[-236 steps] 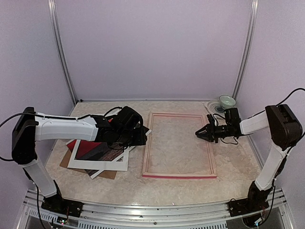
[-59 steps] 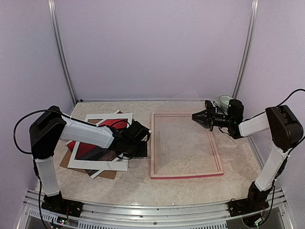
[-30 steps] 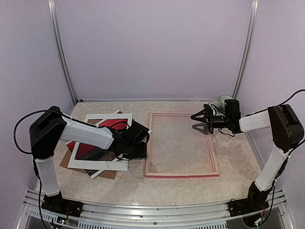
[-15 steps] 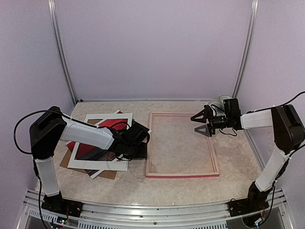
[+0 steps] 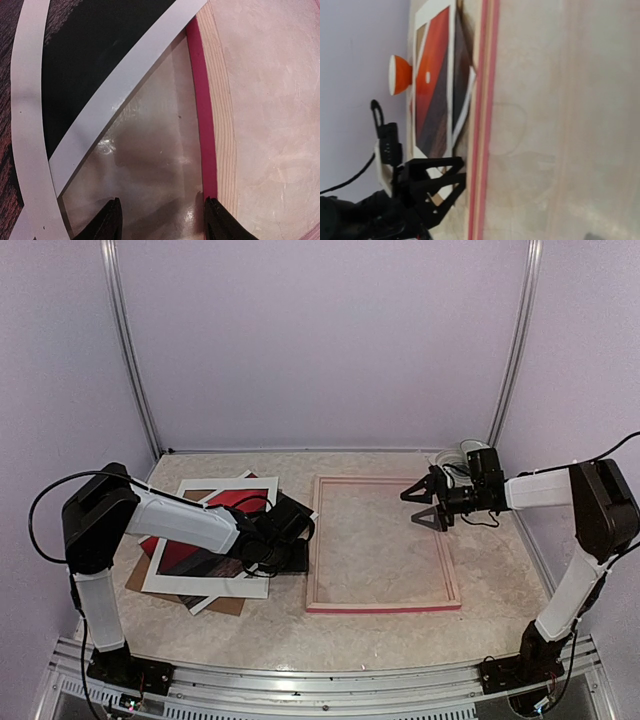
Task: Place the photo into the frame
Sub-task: Place the glass panel at the frame body.
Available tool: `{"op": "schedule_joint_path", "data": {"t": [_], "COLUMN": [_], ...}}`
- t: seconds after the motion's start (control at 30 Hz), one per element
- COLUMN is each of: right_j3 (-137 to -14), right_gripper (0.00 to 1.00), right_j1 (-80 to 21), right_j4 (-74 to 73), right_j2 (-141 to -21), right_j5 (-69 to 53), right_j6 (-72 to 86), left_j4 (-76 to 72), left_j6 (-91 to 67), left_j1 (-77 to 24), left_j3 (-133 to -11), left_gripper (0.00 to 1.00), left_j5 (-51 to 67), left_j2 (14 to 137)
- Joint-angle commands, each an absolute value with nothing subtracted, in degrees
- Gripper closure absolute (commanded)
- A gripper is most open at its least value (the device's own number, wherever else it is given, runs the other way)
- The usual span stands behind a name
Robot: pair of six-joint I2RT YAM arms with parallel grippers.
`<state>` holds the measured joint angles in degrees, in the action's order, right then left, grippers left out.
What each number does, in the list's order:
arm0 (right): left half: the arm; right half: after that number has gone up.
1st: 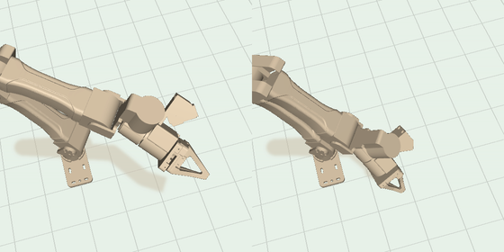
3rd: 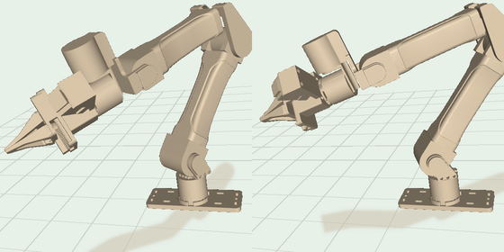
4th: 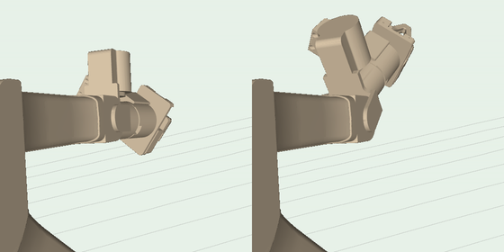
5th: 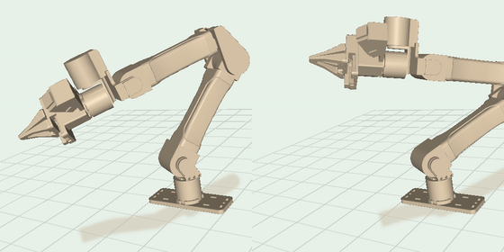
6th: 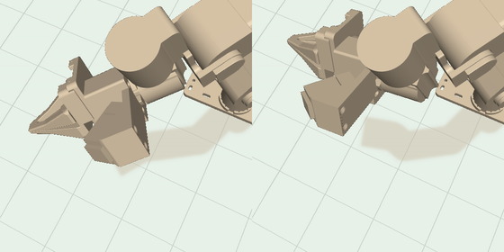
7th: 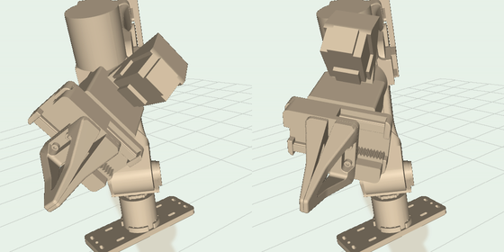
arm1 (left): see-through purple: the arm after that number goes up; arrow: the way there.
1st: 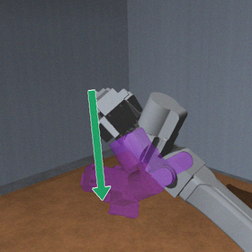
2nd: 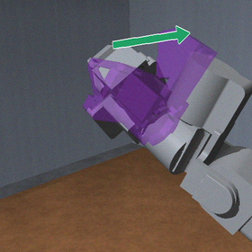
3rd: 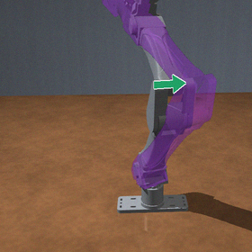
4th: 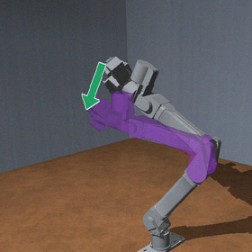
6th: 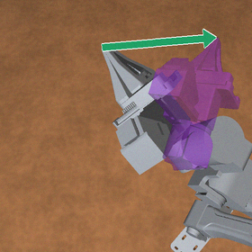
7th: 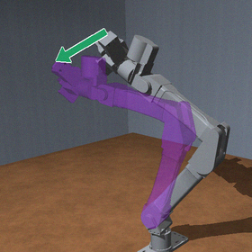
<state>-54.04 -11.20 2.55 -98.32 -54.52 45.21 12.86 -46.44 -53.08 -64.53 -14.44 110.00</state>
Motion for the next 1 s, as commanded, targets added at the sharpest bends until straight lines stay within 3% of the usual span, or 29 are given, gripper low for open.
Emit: {"op": "schedule_joint_path", "data": {"t": [0.0, 0.97], "right_j3": [-56.6, -60.6], "right_gripper": [0.10, 0.01], "right_j1": [-11.3, -12.2], "right_j4": [-2.7, -15.3], "right_j2": [-96.7, -97.0], "right_j5": [-52.2, -42.8], "right_j6": [41.7, 33.1], "left_j4": [12.3, 11.6], "left_j6": [-46.5, -46.7], "left_j1": [-53.7, -53.7], "left_j3": [-64.5, -64.0], "left_gripper": [0.44, 0.44], "left_j5": [-14.2, -14.2], "left_j2": [108.3, 108.8]}}
